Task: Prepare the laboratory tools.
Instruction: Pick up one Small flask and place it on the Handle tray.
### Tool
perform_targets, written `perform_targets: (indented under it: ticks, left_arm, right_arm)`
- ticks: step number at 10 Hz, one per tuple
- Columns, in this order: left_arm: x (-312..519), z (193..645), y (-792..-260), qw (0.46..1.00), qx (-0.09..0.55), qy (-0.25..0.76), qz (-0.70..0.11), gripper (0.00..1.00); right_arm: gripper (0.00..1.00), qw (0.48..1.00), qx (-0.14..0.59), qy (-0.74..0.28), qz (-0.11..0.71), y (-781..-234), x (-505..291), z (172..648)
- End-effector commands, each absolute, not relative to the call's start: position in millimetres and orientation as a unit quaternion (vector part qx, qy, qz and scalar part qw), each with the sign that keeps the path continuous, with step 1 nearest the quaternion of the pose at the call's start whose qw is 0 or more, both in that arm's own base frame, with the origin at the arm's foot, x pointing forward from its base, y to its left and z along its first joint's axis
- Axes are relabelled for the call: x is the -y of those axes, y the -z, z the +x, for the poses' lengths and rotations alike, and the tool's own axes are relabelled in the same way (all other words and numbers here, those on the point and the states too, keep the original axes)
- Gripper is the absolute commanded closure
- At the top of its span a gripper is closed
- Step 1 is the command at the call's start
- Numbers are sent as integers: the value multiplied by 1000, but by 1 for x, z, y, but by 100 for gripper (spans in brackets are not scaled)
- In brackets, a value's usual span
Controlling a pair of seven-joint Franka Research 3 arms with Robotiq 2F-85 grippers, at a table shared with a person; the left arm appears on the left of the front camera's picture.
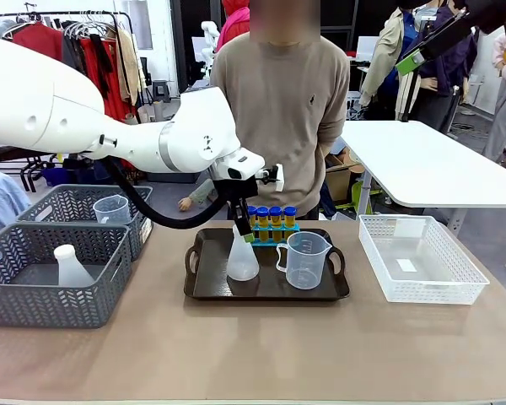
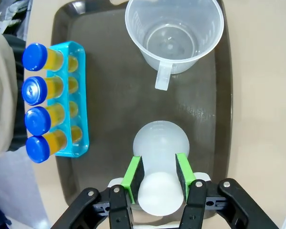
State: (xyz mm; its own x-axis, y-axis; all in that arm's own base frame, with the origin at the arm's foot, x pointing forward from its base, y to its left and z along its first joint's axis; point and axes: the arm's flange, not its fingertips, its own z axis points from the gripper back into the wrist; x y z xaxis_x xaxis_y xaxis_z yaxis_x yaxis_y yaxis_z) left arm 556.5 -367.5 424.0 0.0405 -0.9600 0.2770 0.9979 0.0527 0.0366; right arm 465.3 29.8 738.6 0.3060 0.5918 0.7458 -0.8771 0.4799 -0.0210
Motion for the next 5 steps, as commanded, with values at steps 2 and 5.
perform_targets:
  ticks: [2, 5]
  left_arm:
    - [361, 549, -421, 719, 122, 679, -86, 67]
    - [360, 550, -425, 719, 124, 678, -86, 8]
  right_arm:
    - [0, 782, 358, -470, 199, -739, -30, 464]
    - [0, 782, 358, -470, 199, -739, -30, 464]
